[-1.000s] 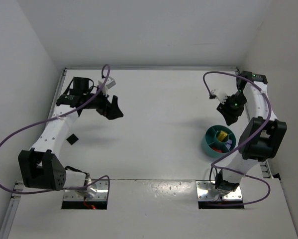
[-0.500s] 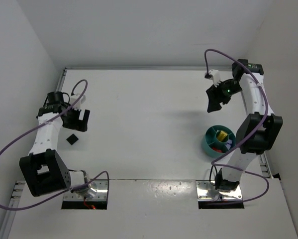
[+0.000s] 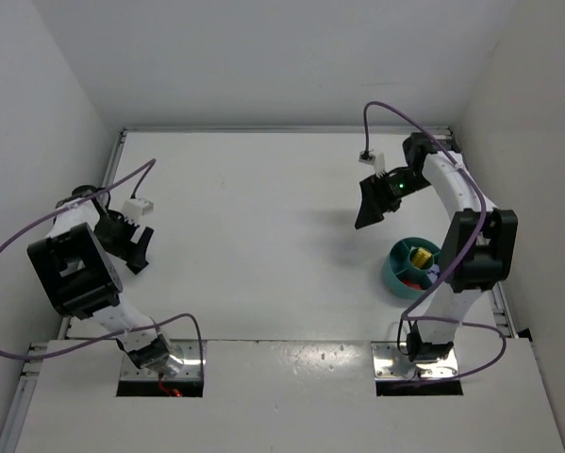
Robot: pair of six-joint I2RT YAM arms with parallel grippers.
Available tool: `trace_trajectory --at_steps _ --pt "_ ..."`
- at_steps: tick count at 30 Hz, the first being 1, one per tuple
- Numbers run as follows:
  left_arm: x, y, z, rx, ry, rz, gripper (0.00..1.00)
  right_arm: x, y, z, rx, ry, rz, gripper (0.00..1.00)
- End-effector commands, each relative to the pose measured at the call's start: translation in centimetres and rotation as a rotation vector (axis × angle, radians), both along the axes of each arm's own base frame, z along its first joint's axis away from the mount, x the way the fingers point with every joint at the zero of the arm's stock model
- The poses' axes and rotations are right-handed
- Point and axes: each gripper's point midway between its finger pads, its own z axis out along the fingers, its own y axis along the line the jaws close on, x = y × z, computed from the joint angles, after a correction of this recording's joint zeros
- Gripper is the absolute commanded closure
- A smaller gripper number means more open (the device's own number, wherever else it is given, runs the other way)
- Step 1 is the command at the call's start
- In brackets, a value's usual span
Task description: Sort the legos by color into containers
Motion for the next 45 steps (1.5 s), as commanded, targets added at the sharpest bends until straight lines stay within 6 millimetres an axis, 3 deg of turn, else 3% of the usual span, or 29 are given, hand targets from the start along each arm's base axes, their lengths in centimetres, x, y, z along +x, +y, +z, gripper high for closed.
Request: trace_trajectory --at_steps 1,6,13,15,25,31,34,41,45 --pt "2.1 0.9 -0.1 -0.035 -0.048 -0.074 0.07 1.4 1.8 2.8 0.049 -0.139 -0.048 0.15" --pt "3.0 1.5 -0.7 -0.025 -0.056 -0.107 0.09 1.8 2.3 2.8 0.035 -0.158 -0.069 0.15" --pt "2.3 1.9 -2.0 -0.009 -0.012 -0.149 0.09 1.3 3.6 2.4 0.054 -0.152 -0.071 0.15" --pt "2.2 2.1 -2.0 -0.002 -0.007 -0.148 0.00 1.3 3.6 2.4 0.055 -0.145 -0.077 0.15" --pt "0.1 1.6 -5.0 0.037 0.030 -0.054 0.00 0.8 4.1 1.9 0.052 -0.147 -0.074 0.15" --pt "0.0 1.4 -6.0 0.085 0.012 -0.025 0.00 0.8 4.1 1.7 0.052 -0.147 -0.074 0.15" --pt "-0.1 1.3 -6.4 0.078 0.024 -0.026 0.10 0.6 4.1 1.4 0.051 -0.138 -0.075 0.15" --pt "-2.0 -1.2 -8.6 -0.069 0.140 -0.070 0.45 0.6 4.1 1.4 0.051 -0.138 -0.075 0.15" --pt "-2.0 -1.7 -8.5 -0.098 0.134 -0.071 0.54 0.3 4.4 1.7 0.073 -0.126 -0.068 0.15"
